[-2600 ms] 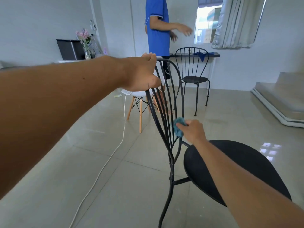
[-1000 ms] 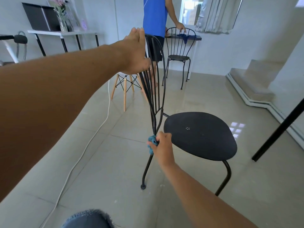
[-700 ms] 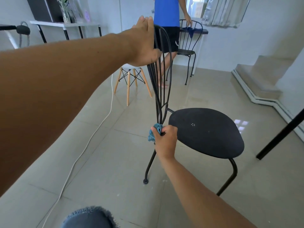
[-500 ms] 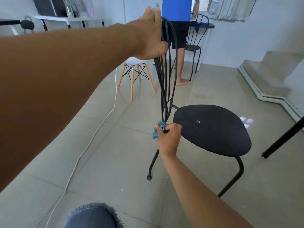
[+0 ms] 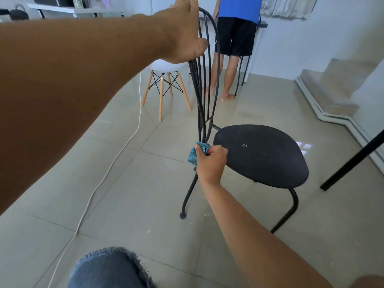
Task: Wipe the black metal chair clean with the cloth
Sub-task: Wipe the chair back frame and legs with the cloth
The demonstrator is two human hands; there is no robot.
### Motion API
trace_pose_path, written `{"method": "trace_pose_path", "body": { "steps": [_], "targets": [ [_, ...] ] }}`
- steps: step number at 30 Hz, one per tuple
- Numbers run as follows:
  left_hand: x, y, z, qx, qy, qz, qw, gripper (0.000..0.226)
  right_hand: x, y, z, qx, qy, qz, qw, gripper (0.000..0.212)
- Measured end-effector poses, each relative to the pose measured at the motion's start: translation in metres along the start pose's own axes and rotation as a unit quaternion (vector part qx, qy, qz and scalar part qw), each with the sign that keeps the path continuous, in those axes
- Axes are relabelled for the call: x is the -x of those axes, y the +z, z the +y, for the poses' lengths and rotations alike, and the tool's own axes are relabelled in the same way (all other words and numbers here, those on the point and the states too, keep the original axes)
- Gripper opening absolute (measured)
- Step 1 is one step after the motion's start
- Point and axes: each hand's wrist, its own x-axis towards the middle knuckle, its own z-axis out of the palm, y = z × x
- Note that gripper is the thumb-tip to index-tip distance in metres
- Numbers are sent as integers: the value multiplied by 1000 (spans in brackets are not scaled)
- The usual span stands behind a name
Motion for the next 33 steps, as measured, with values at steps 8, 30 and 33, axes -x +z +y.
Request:
{"method": "trace_pose_path", "body": {
  "steps": [8, 30, 33],
  "targets": [
    [4, -3, 4, -5, 5, -17, 1000, 92, 20, 7, 26, 81, 9, -56, 995, 31],
    [11, -5, 6, 22, 9, -19, 1000, 90, -5, -27, 17, 106, -46, -104, 988, 34],
    [10, -5, 5, 33, 13, -22, 999, 91, 2, -29, 37, 143, -28, -133, 980, 34]
  ]
}}
